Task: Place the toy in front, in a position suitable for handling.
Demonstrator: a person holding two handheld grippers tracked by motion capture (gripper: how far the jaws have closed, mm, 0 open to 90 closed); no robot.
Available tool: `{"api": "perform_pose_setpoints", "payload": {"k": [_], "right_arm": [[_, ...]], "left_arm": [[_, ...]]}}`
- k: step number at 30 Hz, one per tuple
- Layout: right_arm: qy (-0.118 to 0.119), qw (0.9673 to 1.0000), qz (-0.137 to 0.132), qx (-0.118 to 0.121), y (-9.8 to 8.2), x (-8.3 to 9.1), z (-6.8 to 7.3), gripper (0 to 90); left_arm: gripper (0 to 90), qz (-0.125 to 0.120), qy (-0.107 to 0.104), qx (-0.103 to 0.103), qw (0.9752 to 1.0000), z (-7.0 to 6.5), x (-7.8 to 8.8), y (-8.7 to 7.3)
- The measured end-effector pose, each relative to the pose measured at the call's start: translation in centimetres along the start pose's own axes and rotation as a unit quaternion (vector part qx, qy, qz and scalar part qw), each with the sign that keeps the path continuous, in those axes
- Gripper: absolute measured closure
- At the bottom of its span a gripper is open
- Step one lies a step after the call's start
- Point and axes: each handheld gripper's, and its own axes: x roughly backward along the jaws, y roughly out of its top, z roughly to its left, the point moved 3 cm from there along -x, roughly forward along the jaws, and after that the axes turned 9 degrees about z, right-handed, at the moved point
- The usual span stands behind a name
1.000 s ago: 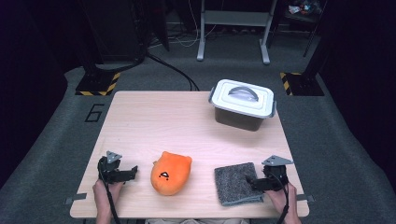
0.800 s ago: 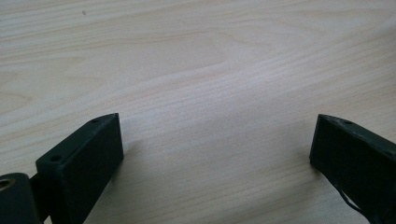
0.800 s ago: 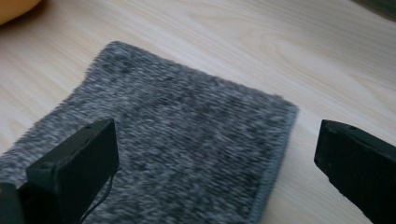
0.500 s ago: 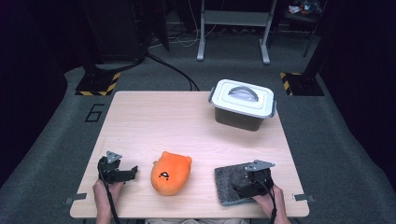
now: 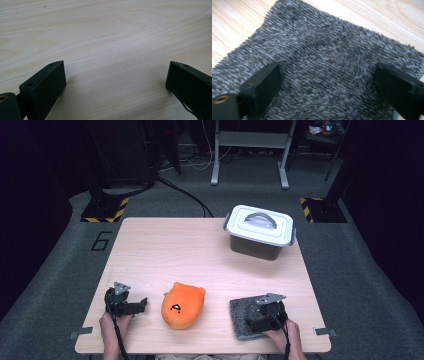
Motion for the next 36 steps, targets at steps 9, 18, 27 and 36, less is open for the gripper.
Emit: {"api": "perform_pose_setpoints", "payload": {"k": [9,18,27,36], "right_arm": [[-0.001,1.0000,-0.003,-0.008,-0.23,0.03,-0.10,24.2],[0.003,0.9999,-0.012,-0.009,-0.29,0.39,-0.27,48.2],[0.008,0.9998,-0.014,-0.010,-0.34,0.53,-0.25,66.2],[0.004,0.9994,-0.032,-0.015,-0.58,0.80,-0.31,75.8]], "left_arm": [[2.6,0.000,0.000,-0.001,1.0000,0.00,0.01,0.00],[2.6,0.000,0.000,0.000,1.0000,0.00,0.00,0.00],[2.6,0.000,0.000,0.000,1.0000,0.00,0.00,0.00],[2.6,0.000,0.000,0.001,1.0000,0.00,0.00,0.00]]}}
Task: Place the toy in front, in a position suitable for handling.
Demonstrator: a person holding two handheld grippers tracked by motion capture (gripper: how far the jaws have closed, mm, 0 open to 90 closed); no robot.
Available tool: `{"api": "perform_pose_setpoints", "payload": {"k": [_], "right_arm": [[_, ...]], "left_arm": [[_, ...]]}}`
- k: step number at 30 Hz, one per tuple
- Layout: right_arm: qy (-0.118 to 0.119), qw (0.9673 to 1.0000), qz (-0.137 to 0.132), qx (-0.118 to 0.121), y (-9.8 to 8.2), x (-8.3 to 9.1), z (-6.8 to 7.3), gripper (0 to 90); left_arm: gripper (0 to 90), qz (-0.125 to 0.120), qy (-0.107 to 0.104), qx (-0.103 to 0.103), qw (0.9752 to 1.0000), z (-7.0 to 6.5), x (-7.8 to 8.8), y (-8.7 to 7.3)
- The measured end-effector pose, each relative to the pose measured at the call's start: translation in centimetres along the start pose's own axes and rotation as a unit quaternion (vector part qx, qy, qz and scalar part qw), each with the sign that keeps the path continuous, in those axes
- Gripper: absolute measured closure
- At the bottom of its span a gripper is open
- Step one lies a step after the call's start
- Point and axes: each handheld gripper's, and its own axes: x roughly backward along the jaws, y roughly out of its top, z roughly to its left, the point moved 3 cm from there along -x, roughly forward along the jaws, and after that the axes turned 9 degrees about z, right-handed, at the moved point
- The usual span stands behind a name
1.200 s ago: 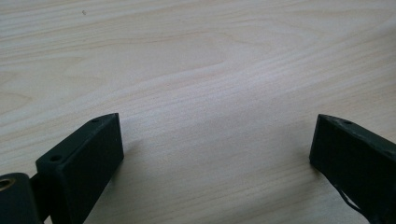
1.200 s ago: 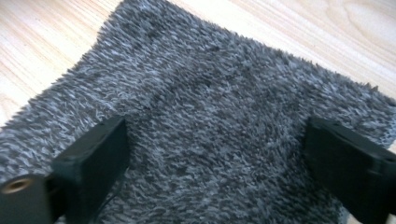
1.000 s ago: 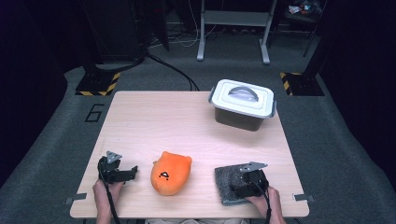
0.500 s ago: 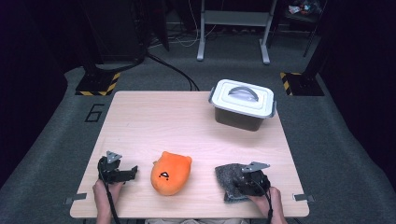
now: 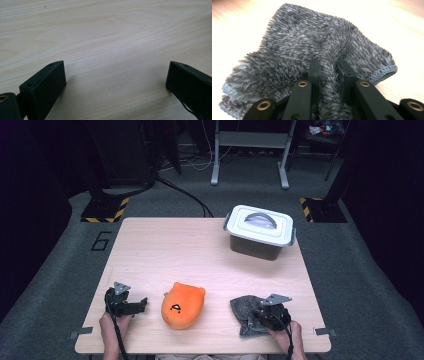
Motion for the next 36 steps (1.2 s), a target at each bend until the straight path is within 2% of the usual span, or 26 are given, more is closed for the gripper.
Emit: {"api": "perform_pose_setpoints", "payload": {"k": [5,8,13,17,18,22,30,32,36], "right_arm": [[-0.002,1.0000,-0.006,0.003,0.1,0.5,-0.1,75.8],[-0.009,0.9997,-0.023,0.003,0.3,1.3,-0.4,75.7],[-0.013,0.9993,-0.035,-0.001,0.5,2.3,-1.0,75.6],[-0.027,0.9985,-0.047,-0.007,0.9,3.4,-2.0,75.5],[-0.033,0.9978,-0.055,-0.014,1.0,3.9,-2.8,75.4],[-0.043,0.9971,-0.058,-0.025,1.1,4.4,-3.7,75.3],[-0.061,0.9943,-0.065,-0.058,1.1,4.9,-6.8,75.1],[-0.062,0.9941,-0.063,-0.064,1.1,4.9,-7.1,75.1],[-0.070,0.9932,-0.054,-0.075,1.0,4.5,-8.7,74.9]], "left_arm": [[2.6,0.000,0.000,0.000,1.0000,0.0,0.0,0.0],[2.6,0.000,0.000,0.000,1.0000,0.0,0.0,0.0],[2.6,0.000,0.000,0.000,1.0000,0.0,0.0,0.0],[2.6,0.000,0.000,0.000,1.0000,0.0,0.0,0.0],[2.6,0.000,0.000,0.000,1.0000,0.0,0.0,0.0],[2.6,0.000,0.000,0.000,1.0000,0.0,0.0,0.0],[2.6,0.000,0.000,0.000,1.0000,0.0,0.0,0.0],[2.6,0.000,0.001,0.000,1.0000,0.0,0.0,0.0],[2.6,0.000,0.001,0.000,1.0000,0.0,0.0,0.0]]}}
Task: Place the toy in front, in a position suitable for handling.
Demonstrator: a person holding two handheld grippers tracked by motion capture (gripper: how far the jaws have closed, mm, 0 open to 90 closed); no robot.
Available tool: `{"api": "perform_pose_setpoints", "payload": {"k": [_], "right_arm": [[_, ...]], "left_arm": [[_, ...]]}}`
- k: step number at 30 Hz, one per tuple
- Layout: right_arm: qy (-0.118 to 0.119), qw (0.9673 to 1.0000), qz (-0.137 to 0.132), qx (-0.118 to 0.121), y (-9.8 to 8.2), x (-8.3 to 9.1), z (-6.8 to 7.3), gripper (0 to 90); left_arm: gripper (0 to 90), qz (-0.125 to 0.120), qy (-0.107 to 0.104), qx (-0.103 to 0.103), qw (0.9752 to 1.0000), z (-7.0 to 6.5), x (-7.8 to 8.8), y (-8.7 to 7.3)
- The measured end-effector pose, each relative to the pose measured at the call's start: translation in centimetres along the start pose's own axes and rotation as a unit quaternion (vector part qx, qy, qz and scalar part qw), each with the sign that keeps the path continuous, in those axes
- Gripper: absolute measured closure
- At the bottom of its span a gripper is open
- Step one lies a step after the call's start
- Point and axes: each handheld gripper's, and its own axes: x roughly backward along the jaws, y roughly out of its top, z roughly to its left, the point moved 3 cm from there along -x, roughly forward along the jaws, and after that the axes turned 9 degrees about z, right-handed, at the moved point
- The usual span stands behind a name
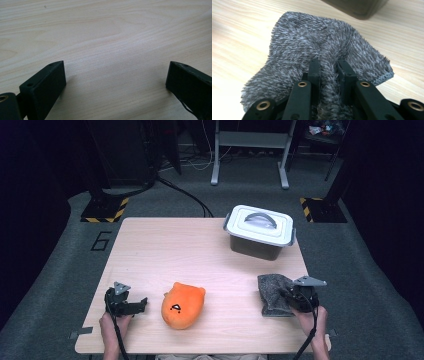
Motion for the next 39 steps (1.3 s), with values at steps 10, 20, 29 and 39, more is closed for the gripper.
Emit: {"api": "perform_pose_setpoints", "payload": {"k": [10,20,29,39], "right_arm": [[-0.018,0.9993,0.021,-0.025,0.0,-1.1,-1.6,73.7],[-0.035,0.9960,0.068,-0.047,-0.4,-2.7,-2.4,51.9],[-0.030,0.9967,0.060,-0.046,0.2,-1.5,-2.5,19.8],[0.007,0.9988,0.036,-0.032,1.9,-0.7,-2.3,10.1]], "left_arm": [[2.6,0.000,0.000,0.000,1.0000,0.0,0.0,0.0],[2.6,0.000,0.000,0.000,1.0000,0.0,0.0,0.0],[2.6,-0.002,0.002,0.000,1.0000,0.0,0.0,0.0],[2.6,-0.002,0.002,0.000,1.0000,0.0,0.0,0.0]]}}
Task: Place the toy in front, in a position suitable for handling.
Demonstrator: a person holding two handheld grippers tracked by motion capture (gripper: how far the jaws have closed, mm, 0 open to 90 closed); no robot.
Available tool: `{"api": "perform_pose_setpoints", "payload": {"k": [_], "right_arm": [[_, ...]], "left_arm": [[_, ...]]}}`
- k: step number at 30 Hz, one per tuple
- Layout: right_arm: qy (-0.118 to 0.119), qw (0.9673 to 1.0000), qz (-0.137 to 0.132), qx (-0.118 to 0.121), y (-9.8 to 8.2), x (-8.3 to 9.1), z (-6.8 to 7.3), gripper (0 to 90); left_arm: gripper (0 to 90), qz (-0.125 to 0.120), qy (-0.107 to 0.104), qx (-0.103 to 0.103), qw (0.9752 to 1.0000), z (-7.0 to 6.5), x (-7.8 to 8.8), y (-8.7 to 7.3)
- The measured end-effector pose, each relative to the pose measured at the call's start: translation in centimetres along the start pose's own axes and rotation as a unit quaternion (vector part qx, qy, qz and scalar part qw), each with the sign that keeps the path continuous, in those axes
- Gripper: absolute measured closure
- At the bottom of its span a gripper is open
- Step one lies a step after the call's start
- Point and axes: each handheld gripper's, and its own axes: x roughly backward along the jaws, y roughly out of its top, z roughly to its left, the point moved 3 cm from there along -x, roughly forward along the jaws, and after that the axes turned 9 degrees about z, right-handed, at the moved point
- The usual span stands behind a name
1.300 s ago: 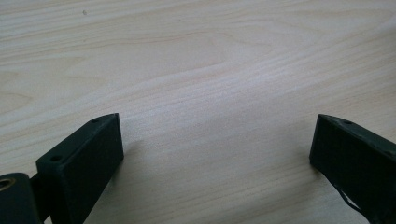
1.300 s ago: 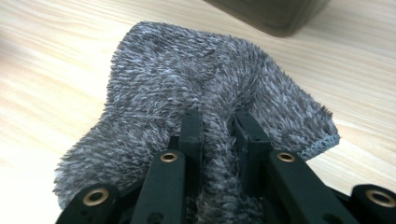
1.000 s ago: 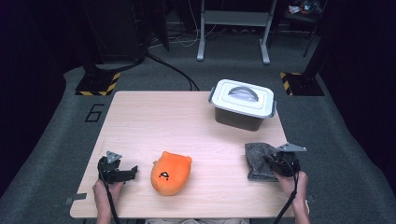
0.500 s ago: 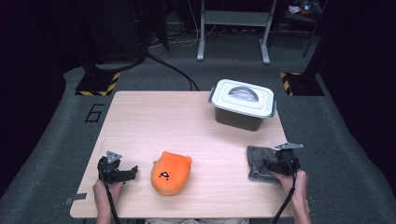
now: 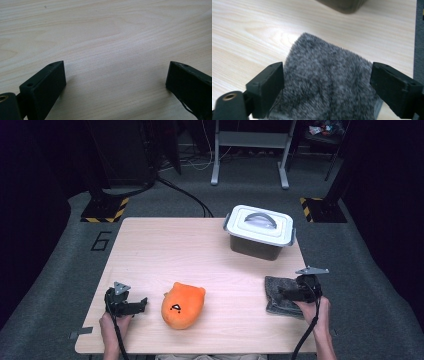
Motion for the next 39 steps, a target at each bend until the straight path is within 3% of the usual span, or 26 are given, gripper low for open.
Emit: {"api": "perform_pose_setpoints", "payload": {"k": [9,17,31,39], "right_arm": [[0.017,0.9995,-0.026,0.004,3.1,0.0,-0.3,6.5],[0.012,0.9993,-0.036,0.003,5.5,0.0,-0.5,6.2],[0.007,0.9980,-0.059,-0.022,10.1,-0.1,-2.0,13.2],[-0.002,0.9968,-0.070,-0.039,11.7,0.1,-3.1,15.5]], "left_arm": [[2.6,0.001,0.002,-0.004,1.0000,0.0,0.1,0.0],[2.6,0.002,0.002,-0.003,1.0000,0.0,0.1,0.0],[2.6,0.006,-0.001,-0.004,1.0000,0.0,0.1,0.0],[2.6,0.000,0.000,0.000,1.0000,0.0,0.0,0.0]]}}
